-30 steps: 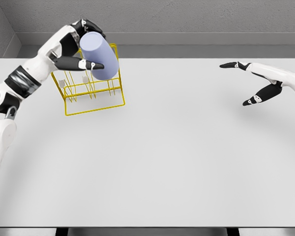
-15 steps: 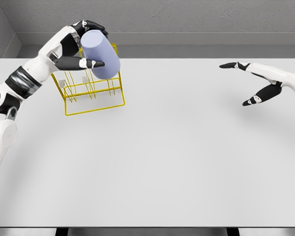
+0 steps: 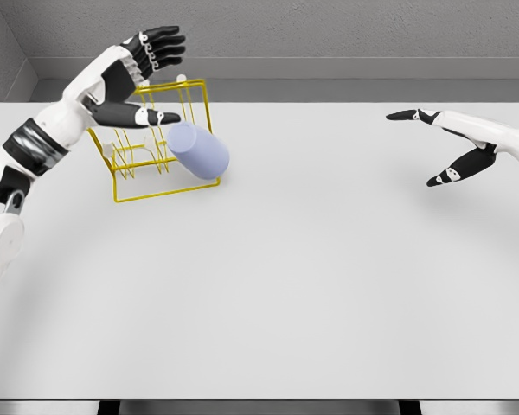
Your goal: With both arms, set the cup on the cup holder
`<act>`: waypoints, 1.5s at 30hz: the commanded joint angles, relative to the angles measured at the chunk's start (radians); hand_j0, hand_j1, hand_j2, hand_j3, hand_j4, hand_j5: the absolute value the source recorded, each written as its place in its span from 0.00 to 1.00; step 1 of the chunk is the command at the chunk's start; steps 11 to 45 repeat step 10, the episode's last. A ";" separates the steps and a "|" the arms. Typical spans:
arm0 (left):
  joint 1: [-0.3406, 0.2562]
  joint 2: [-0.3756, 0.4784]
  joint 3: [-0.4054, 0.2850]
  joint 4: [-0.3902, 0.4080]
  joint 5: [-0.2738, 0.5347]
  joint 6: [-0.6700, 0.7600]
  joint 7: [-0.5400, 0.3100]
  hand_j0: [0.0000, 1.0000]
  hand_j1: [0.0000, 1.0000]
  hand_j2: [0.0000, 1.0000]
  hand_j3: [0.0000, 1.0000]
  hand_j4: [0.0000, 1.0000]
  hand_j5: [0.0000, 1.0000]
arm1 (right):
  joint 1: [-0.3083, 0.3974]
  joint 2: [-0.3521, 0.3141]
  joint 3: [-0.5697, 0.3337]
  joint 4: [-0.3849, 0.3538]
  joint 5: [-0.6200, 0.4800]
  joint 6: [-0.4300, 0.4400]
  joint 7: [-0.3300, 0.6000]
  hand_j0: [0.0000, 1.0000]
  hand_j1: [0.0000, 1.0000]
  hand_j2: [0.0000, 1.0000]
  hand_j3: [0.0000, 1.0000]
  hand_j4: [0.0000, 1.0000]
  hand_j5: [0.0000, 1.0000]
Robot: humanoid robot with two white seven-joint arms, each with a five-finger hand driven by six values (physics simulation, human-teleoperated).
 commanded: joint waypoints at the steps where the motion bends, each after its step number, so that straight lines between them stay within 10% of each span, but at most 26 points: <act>1: 0.002 0.067 -0.003 -0.062 0.074 -0.006 0.000 1.00 1.00 1.00 1.00 1.00 1.00 | 0.000 0.000 0.000 -0.001 -0.008 0.003 0.000 1.00 1.00 1.00 1.00 1.00 1.00; 10: 0.193 0.299 -0.002 -0.317 0.186 -0.032 0.000 1.00 1.00 1.00 1.00 1.00 1.00 | 0.000 -0.006 0.000 -0.001 -0.008 0.003 0.000 1.00 1.00 1.00 1.00 1.00 1.00; 45: 0.193 0.299 -0.002 -0.317 0.186 -0.032 0.000 1.00 1.00 1.00 1.00 1.00 1.00 | 0.000 -0.006 0.000 -0.001 -0.008 0.003 0.000 1.00 1.00 1.00 1.00 1.00 1.00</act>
